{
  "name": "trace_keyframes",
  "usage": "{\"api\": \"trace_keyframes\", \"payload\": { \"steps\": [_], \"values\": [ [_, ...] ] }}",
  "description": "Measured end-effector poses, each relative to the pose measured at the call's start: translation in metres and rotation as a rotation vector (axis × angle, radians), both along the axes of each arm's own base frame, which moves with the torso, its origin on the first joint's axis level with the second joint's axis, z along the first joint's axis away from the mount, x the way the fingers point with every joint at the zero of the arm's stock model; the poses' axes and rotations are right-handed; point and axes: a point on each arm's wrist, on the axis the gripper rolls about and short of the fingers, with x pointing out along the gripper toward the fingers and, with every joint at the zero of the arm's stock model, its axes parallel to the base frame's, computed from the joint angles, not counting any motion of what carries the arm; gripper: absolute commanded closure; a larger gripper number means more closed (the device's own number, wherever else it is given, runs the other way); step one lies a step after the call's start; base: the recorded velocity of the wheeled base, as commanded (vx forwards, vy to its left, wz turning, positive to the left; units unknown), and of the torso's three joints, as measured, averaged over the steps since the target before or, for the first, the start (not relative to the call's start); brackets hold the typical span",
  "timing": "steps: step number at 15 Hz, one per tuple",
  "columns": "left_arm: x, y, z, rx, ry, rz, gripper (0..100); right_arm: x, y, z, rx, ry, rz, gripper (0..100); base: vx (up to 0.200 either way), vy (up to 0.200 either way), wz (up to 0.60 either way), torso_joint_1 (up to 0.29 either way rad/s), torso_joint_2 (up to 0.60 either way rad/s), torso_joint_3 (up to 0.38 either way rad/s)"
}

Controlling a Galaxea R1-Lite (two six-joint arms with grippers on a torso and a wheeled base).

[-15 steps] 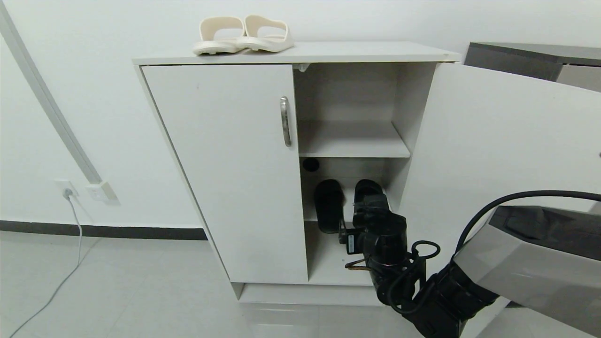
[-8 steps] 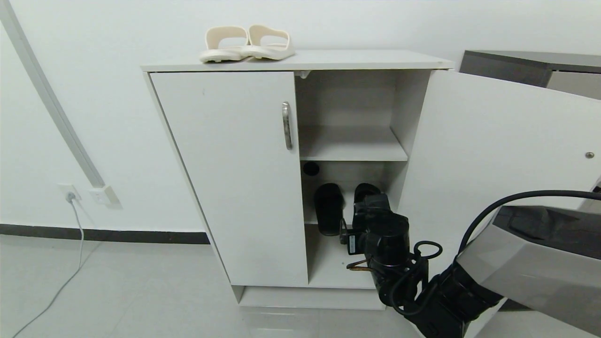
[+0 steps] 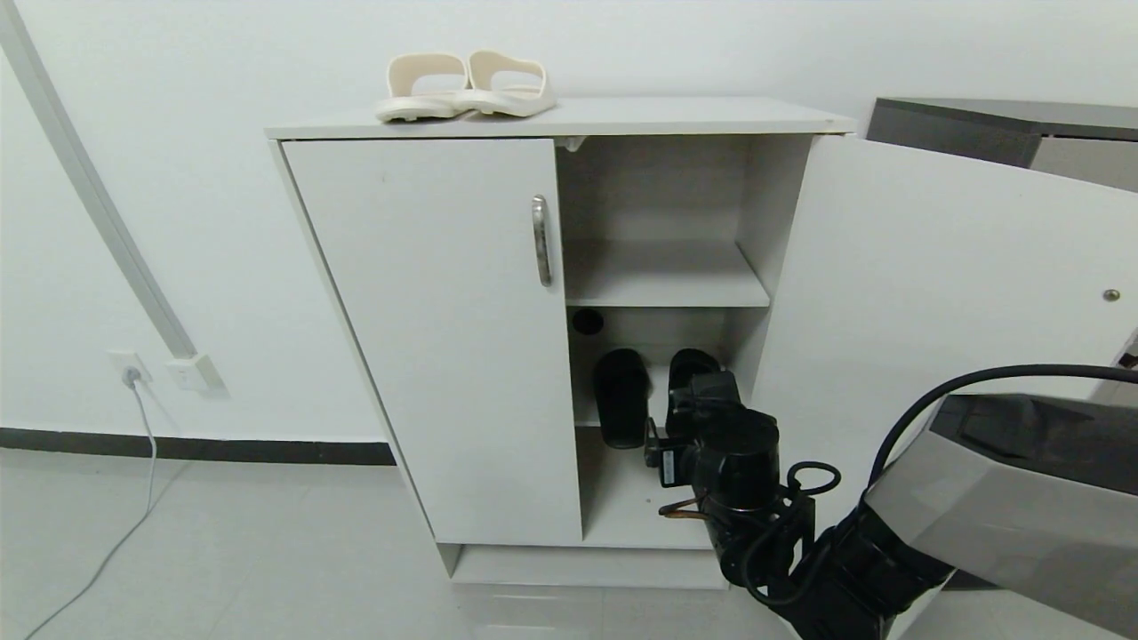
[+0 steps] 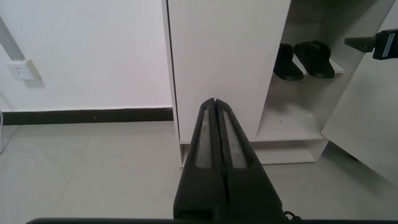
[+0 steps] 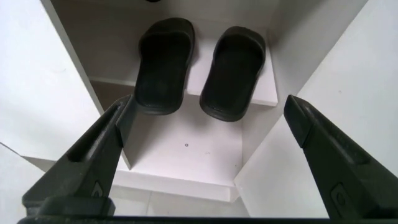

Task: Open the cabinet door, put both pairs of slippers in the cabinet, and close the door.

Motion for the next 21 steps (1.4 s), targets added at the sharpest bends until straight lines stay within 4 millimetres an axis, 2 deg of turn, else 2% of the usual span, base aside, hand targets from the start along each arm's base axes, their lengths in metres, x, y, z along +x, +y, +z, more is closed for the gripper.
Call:
{"api": "trace_keyframes", "payload": {
  "steps": [11,15,21],
  "values": [
    [0.000,0.000,0.000,-0.002,0.000,0.001,100,0.001,-0.006,-0.003,0.000,-0.001,0.008,0,0.000,0.200,0.00,0.004,0.00,0.004],
    [0.000,0.000,0.000,-0.003,0.000,0.002,100,0.000,-0.013,-0.001,-0.009,-0.071,0.067,0,0.000,0.200,0.00,0.002,0.00,0.004],
    [0.000,0.000,0.000,-0.003,0.000,0.002,100,0.001,-0.018,-0.010,-0.038,-0.073,0.083,0,0.000,0.000,0.00,0.000,0.00,0.000]
  ]
}}
